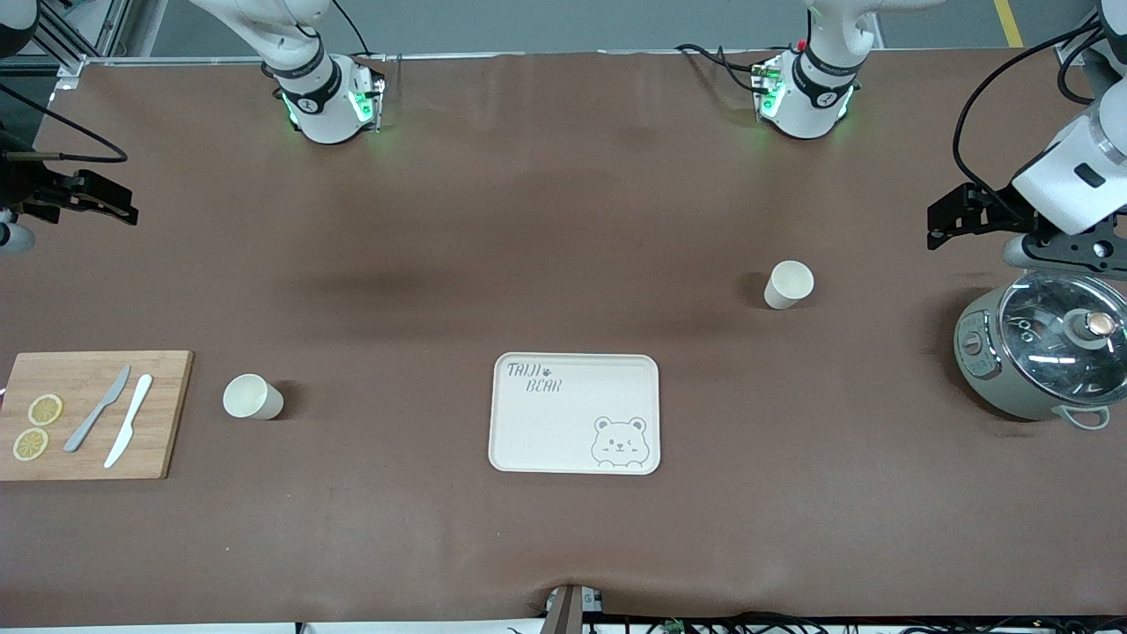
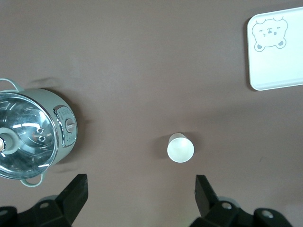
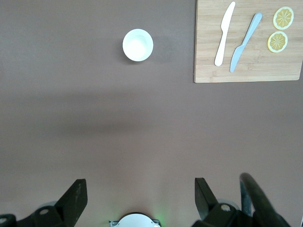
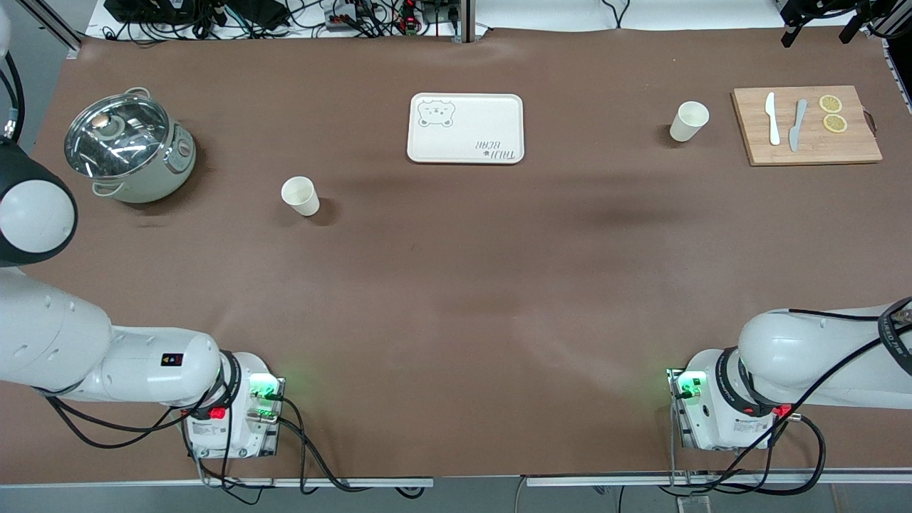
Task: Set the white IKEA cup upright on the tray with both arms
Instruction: 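Move the left gripper to the white cup while the right gripper reaches another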
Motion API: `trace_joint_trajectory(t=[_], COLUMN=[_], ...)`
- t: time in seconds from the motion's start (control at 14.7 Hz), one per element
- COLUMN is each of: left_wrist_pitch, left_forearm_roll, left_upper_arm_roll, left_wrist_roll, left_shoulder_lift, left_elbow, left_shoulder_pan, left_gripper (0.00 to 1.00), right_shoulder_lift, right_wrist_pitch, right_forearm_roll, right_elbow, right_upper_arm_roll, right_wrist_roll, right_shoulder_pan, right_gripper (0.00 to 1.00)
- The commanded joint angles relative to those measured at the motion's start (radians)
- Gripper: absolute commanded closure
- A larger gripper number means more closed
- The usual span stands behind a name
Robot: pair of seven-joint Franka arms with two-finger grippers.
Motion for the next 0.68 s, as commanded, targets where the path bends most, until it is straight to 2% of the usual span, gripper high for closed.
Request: trace_joint_trajectory(t=[0.0, 0.34, 0.48, 0.61], left_wrist_pitch=[0.007, 0.014, 0.044, 0.154], left_forearm_roll=[0.025, 0.008, 0.002, -0.001], left_upper_arm_roll=[-0.007, -0.023, -0.024, -0.023], left_wrist_roll=[-0.008, -0.051, -0.049, -0.025], left_shoulder_lift=[-0.001, 0.010, -0.013, -0.090], left_elbow=[0.000, -0.006, -0.081, -0.267], left_shoulder_pan=[-0.002, 0.000, 0.011, 0.023], left_gripper=[0.00, 0.00, 0.00, 0.00], right_shoulder_lift=[-0.033, -0.033, -0.030, -0.025], right_wrist_pitch=[0.015, 0.015, 0.017, 0.028], right_forearm_roll=[0.006, 0.006, 0.006, 0.003], right_elbow=[-0.036, -0.037, -0.036, -0.025], right_upper_arm_roll=[0.002, 0.001, 0.001, 0.001], right_wrist_roll=[-0.012, -0.012, -0.013, -0.013], right_shoulder_pan=[-0.011, -0.012, -0.012, -0.014], right_gripper=[0.00, 0.00, 0.00, 0.00])
